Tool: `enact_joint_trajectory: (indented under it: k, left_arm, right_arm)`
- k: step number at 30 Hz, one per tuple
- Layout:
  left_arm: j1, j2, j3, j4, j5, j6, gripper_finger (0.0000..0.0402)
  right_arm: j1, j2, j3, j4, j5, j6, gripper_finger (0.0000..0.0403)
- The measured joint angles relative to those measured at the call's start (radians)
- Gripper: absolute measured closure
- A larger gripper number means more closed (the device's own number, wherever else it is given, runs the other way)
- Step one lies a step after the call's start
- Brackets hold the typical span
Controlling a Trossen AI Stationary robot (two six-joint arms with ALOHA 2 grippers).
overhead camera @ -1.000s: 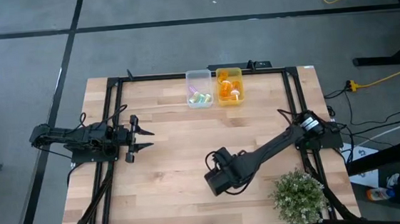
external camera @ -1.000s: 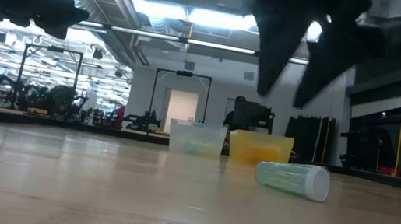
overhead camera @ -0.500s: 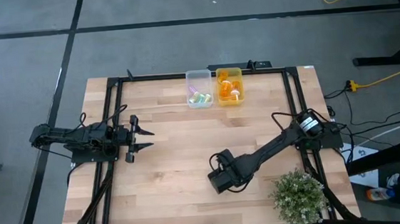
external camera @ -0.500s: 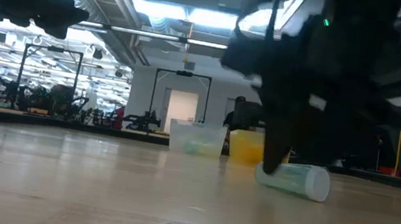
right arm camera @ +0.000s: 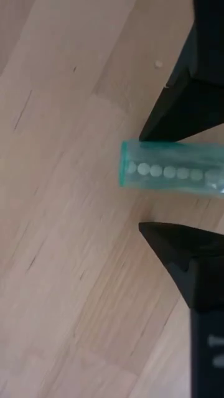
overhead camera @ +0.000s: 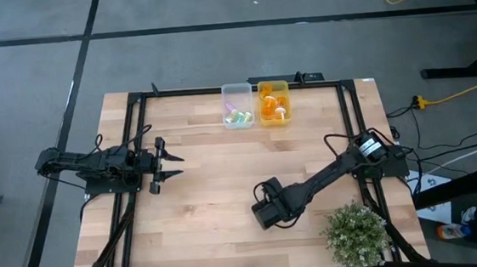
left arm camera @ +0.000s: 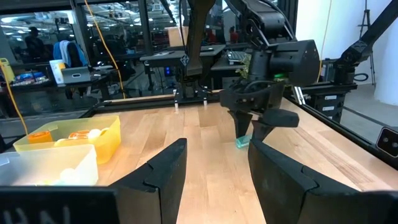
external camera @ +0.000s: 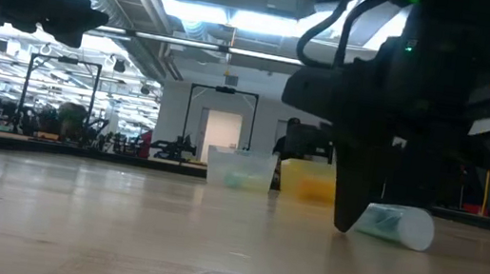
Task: Pick and place medicine bottles into bin by pill shape (circle, oval)
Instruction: Put the small blue pill bottle into the transparent bin
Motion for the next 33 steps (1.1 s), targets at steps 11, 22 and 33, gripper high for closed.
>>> enact_joint_trajectory:
  k: [11, 22, 33]
  left_arm:
    - [0.0, 0.0, 0.0, 0.0, 0.0, 0.0, 0.0237]
    - [0.0, 0.0, 0.0, 0.0, 0.0, 0.0, 0.0237]
    - [0.0, 0.0, 0.0, 0.0, 0.0, 0.0, 0.0237]
  right_arm:
    - [-0.001, 0.003, 0.002, 0.001, 0.012, 0.0, 0.0283]
    - [-0.083, 0.006, 0.131, 0.004, 0.14, -0.235, 0.0305]
    - [-0.364, 0.006, 0.292, 0.0, 0.188, -0.717, 0.0307]
